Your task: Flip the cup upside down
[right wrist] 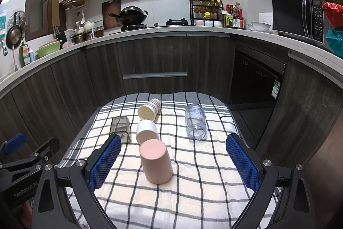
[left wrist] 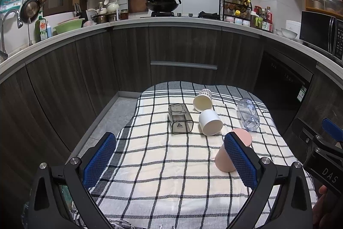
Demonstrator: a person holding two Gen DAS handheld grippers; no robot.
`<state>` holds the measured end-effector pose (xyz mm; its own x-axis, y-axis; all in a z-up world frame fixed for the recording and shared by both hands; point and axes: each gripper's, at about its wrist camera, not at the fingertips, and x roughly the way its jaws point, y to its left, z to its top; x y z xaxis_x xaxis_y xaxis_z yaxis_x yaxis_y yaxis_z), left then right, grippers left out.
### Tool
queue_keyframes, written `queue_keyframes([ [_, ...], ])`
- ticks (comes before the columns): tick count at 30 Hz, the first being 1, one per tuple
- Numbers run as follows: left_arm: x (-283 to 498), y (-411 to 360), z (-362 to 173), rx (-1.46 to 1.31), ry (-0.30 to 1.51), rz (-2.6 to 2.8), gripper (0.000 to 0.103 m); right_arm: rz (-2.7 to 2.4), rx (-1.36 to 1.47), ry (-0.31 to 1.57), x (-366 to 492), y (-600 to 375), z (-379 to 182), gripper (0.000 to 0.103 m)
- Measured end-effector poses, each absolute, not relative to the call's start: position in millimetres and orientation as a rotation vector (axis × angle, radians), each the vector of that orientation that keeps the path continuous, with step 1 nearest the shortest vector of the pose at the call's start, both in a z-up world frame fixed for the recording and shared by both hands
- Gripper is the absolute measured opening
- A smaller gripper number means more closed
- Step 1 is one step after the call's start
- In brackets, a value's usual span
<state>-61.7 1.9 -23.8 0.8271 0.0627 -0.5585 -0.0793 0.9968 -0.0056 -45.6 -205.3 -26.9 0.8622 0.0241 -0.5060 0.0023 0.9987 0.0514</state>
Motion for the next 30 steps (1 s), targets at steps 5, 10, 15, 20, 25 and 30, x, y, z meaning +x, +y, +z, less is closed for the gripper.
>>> queue_keyframes([
  [5,-63.1,1.5,-22.1,-0.028,0.588,0.074,0.103,0.011,0.051,0.53,-45.6,-205.1,-26.6,0.098],
  [10,-63.6,0.9,-21.4,-0.028,0.588,0.075,0.103,0.01,0.051,0.53,-45.6,-204.8,-27.0,0.098],
  [15,-64.7,0.7,-19.9,-0.03,0.586,0.074,0.103,0.011,0.051,0.529,-46.6,-205.0,-25.9,0.098],
  [20,-65.3,0.5,-20.1,-0.032,0.582,0.075,0.103,0.011,0.052,0.529,-46.2,-204.7,-26.2,0.098],
  [25,-64.8,1.1,-20.1,-0.036,0.588,0.074,0.103,0.012,0.051,0.532,-45.8,-204.8,-26.7,0.098],
  [30,-64.1,1.5,-19.4,-0.038,0.589,0.073,0.103,0.012,0.051,0.531,-46.2,-204.6,-26.5,0.098],
])
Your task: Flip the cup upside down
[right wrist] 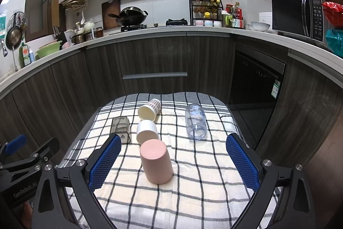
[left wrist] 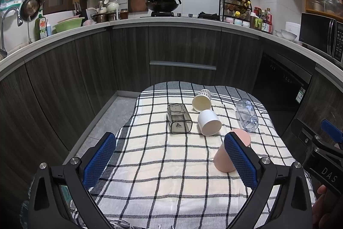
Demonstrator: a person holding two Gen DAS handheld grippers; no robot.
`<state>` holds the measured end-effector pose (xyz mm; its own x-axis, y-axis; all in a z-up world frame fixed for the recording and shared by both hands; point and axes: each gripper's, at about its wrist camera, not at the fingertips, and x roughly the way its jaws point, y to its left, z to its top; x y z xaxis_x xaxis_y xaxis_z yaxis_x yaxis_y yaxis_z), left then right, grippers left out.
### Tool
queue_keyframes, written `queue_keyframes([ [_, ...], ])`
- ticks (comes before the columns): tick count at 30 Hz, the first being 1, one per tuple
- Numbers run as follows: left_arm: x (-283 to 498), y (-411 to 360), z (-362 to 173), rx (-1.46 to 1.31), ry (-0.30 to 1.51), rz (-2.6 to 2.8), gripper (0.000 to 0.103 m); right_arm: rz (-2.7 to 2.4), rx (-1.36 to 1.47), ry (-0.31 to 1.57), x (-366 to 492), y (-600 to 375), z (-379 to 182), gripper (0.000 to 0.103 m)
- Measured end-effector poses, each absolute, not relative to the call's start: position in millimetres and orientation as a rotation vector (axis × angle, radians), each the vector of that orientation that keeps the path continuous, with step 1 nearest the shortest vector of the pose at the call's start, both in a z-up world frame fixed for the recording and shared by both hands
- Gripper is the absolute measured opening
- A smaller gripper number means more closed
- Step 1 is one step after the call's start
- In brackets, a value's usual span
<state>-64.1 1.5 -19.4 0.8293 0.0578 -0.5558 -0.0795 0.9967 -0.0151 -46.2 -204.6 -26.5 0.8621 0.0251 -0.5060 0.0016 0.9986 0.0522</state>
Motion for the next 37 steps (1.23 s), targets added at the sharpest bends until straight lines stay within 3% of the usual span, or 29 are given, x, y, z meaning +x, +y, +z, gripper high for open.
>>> queue_keyframes([
  [37,-59.1,-0.5,-27.4,-0.051,0.623,0.071,0.103,0.011,0.054,0.537,-46.0,-206.2,-26.5,0.098],
])
